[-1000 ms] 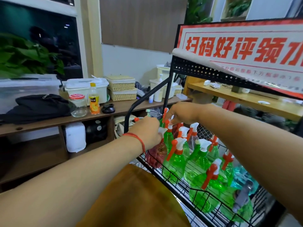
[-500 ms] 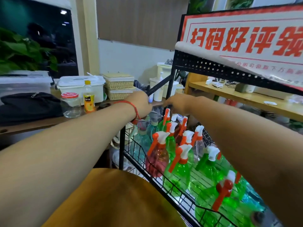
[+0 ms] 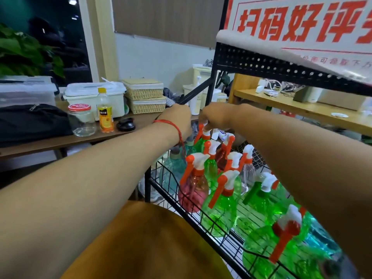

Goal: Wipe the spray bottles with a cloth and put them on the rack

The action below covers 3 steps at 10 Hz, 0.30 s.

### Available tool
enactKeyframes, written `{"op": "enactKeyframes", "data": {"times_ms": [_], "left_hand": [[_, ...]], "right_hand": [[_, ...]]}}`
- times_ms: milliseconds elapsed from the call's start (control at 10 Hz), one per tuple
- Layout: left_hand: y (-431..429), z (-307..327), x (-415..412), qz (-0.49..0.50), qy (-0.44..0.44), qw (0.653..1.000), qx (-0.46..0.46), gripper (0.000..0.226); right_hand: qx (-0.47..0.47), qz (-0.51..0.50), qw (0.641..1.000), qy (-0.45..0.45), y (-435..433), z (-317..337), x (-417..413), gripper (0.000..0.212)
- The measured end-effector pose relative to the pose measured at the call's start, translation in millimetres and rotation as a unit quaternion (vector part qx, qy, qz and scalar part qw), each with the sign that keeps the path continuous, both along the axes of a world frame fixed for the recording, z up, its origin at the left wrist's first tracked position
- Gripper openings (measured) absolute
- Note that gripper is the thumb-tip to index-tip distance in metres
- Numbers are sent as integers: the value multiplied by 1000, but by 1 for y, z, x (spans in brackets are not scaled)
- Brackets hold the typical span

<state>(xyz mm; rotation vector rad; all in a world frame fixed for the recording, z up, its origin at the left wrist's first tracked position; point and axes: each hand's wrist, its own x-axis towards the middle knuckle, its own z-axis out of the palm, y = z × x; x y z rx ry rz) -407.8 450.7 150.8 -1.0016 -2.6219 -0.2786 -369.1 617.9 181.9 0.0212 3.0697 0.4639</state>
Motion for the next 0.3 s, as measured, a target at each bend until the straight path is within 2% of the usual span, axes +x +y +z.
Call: {"op": "enactKeyframes", "data": {"times_ms": [100, 200, 300], "left_hand": [[-5, 1, 2, -1, -22, 1000, 10, 21], [-12, 2, 0, 0, -56, 997, 47, 25], [-34, 12, -8, -7, -54, 992, 111, 45]], "right_hand": [[4, -12, 1000, -1, -5, 1, 3, 39], [22, -10, 1000, -14, -10, 5, 8, 42], [39, -9, 999, 1, -11, 7, 12, 50]]}}
